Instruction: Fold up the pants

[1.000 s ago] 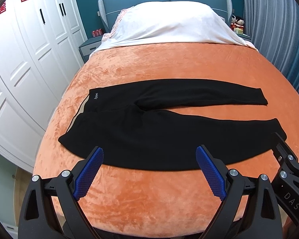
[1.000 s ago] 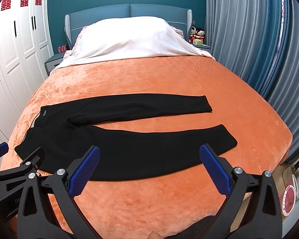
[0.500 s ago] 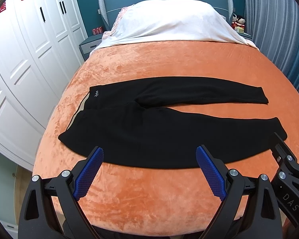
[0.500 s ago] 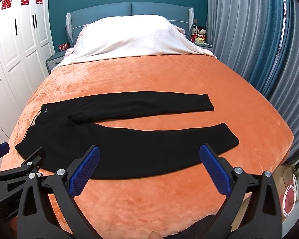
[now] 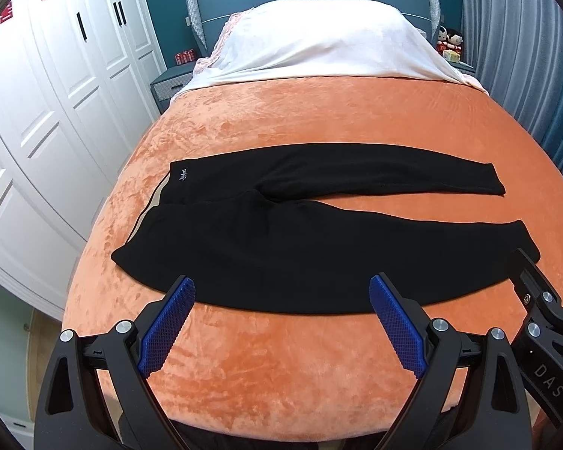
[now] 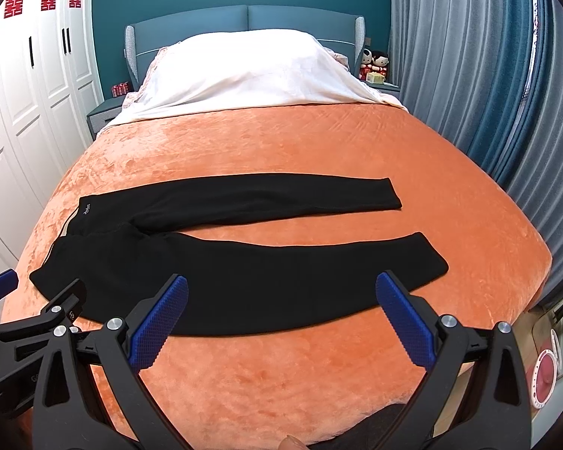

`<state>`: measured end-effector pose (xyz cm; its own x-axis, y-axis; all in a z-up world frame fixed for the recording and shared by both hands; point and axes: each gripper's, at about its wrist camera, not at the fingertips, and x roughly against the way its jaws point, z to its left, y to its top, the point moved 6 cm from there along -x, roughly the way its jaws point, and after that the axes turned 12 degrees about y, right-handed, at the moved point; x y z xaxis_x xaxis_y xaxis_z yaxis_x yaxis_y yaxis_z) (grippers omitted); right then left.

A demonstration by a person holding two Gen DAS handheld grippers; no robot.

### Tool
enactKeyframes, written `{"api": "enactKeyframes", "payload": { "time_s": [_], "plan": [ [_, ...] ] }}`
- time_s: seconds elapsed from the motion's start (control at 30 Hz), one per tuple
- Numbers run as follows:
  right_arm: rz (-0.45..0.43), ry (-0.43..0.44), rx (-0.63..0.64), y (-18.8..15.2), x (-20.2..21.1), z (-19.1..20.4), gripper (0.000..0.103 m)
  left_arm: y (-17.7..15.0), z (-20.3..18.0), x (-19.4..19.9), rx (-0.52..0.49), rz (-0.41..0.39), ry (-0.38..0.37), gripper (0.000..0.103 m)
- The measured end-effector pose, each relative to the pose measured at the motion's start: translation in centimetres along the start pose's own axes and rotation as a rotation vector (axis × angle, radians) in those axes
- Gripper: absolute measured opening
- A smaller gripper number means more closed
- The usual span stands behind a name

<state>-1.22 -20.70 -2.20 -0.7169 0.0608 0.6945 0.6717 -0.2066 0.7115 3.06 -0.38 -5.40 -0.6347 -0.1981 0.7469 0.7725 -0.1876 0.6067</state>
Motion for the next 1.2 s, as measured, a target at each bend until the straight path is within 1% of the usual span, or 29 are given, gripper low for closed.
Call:
{"api": "enactKeyframes", "payload": {
  "time_s": [0.47, 1.03, 1.13, 1.2],
  "plan": [
    [-0.017, 0.007, 0.007, -0.3, 1.0, 0.4, 0.098, -0.2, 0.2, 0.7, 0.007, -0.005, 0.008, 0.092],
    [-0.021, 0.009, 0.002, -0.4, 1.2, 0.3, 0.098, -0.6, 0.3, 1.1, 0.01, -0.009, 0.014, 0.092],
    [-0.011, 0.025, -0.005, -0.5, 1.0, 0.2, 0.098, -0.7, 0.7, 0.7, 0.017, -0.007, 0.019, 0.092],
    [0.001, 0.047, -0.01, -0.6, 0.2, -0.5, 0.098, -0.6, 1.3, -0.2, 0.034, 0.006, 0.003, 0.092]
  ]
}}
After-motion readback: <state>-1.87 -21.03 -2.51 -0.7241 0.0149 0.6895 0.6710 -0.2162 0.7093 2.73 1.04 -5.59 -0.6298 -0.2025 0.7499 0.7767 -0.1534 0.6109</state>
